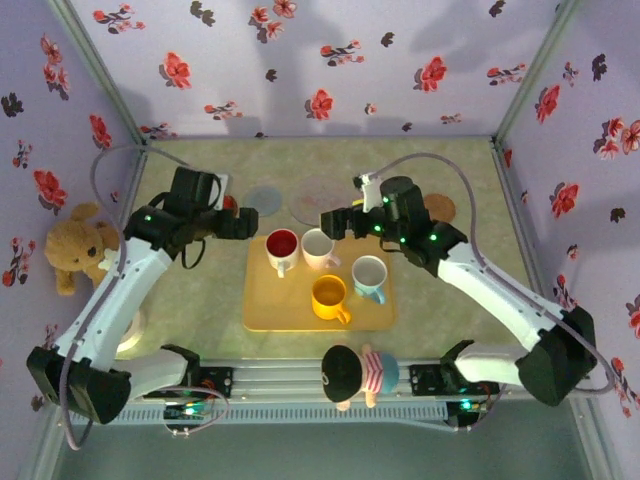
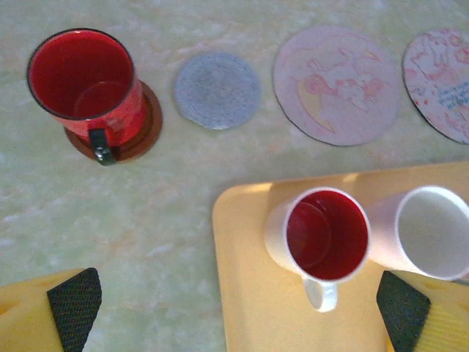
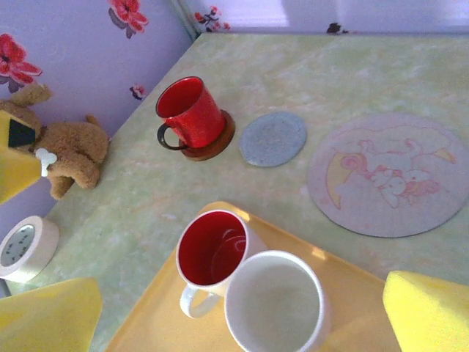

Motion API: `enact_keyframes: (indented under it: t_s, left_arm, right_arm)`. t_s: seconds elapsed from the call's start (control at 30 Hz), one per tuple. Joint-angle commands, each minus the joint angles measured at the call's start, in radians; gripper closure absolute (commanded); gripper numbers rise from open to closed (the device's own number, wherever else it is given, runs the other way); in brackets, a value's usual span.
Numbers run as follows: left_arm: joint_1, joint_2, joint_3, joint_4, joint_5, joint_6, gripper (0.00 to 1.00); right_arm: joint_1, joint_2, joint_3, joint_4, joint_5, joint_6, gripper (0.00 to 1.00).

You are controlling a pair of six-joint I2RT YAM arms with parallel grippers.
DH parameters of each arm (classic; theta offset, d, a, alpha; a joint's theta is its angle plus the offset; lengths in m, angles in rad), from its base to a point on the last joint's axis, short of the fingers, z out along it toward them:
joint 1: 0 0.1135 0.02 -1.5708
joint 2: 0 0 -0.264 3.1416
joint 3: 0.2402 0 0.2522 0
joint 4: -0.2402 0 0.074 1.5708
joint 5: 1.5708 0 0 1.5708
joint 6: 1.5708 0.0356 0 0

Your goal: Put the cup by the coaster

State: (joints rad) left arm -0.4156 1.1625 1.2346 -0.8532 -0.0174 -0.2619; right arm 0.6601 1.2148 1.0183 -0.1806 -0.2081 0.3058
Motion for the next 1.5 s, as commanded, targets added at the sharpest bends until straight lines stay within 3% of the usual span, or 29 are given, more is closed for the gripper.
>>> enact_keyframes:
  t_s: [0.0, 0.33, 0.6, 0.87, 1.47]
  left_arm:
    - [-0.04, -0.056, -0.06, -0.004, 0.01, 0.006, 0.0]
    - [-0.163, -0.204, -0.268, 0.134, 0.034, -0.086, 0.0]
    - [-0.286, -0.176, -0.362, 0.215, 0.019, -0.149, 0.0]
    - [-0.398, -0.091, -0.424, 0.277, -0.025, -0.214, 0.02]
    - [-0.401, 0.23, -0.367, 0.395, -0.117, -0.324, 0.26]
  right_arm:
    - [0.022, -0.073, -0.054, 0.013, 0.096, -0.026, 0.0]
    - [0.11, -0.23, -0.189, -0.051, 0.275, -0.091, 0.0]
    - [0.143, -0.299, -0.259, -0.098, 0.408, -0.102, 0.0]
    - [0.145, -0.343, -0.317, -0.096, 0.443, -0.073, 0.0]
    - [0.144, -0.334, -0.357, -0.039, 0.419, -0.062, 0.01]
